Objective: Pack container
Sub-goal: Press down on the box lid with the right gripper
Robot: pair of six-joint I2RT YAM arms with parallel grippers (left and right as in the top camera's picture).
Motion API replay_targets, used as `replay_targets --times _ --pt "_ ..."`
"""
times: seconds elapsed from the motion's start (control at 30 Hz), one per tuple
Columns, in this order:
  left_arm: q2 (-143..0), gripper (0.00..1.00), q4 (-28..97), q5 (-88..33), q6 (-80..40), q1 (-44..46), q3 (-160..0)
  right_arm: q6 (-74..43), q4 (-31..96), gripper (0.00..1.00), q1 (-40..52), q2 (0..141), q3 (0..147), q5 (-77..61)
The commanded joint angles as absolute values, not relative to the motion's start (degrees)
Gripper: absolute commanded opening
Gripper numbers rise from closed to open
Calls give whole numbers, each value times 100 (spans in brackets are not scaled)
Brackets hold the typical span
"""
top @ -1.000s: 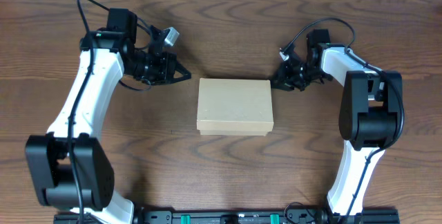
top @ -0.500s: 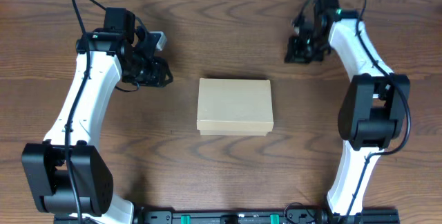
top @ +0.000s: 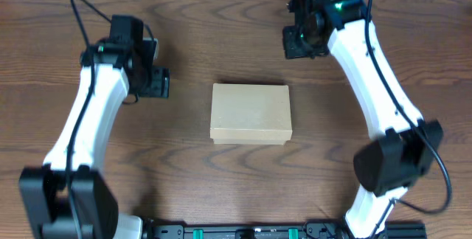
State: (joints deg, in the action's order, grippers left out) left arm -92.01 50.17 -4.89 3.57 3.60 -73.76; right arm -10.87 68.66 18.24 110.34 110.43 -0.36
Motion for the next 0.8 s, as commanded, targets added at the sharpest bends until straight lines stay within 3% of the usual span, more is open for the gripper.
replay_targets --times 0.0,0.23,0.47,0.77 --pt "-8440 79 4799 -342 137 366 -6626 -1719 7000 2 2209 10567 10986 322" --pt "-7686 80 4641 -368 -5 368 -5673 -2480 7074 2 2978 10007 10215 425" --pt "-7509 80 4624 -364 -23 368 -5623 -3352 6523 1 3555 9443 8726 436" --pt "-7509 81 4624 -364 -23 368 -5623 -3942 6296 1 4056 9402 8031 362"
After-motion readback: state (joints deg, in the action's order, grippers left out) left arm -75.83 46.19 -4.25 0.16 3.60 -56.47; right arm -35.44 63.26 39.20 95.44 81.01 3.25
